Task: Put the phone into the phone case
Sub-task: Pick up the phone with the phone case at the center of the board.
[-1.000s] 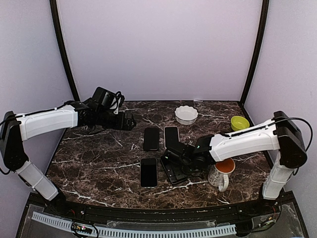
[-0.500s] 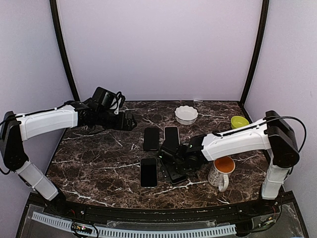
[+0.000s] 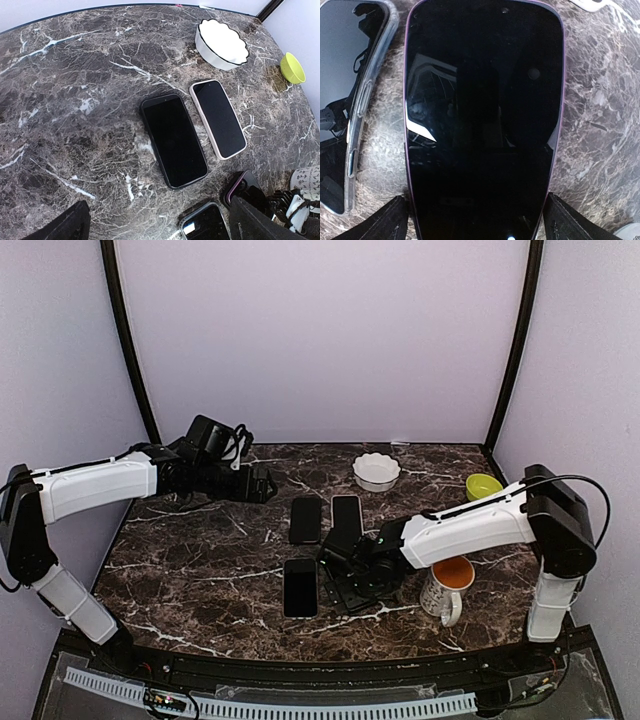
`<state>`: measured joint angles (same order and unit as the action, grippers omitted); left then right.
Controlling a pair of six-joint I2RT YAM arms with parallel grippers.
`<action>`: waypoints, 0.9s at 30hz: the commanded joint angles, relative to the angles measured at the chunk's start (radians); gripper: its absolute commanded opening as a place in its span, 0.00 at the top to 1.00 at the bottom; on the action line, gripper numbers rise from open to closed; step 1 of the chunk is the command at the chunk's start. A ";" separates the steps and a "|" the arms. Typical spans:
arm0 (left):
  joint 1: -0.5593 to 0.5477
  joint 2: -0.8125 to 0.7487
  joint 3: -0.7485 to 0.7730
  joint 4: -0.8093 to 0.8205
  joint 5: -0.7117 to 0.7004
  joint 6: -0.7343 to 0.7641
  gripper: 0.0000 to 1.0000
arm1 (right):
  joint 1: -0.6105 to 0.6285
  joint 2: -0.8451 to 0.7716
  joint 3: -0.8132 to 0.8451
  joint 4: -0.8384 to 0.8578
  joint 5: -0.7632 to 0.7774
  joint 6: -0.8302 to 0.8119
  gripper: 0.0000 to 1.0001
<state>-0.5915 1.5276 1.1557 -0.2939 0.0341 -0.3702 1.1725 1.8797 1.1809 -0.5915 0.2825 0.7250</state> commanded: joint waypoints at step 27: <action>0.009 -0.016 -0.012 0.056 0.122 0.011 0.07 | 0.022 -0.168 -0.096 0.185 0.162 -0.035 0.73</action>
<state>-0.5869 1.5276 1.1557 -0.2829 0.0673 -0.3691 1.1816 1.8141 1.1027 -0.5137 0.3416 0.7052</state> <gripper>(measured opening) 0.942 0.760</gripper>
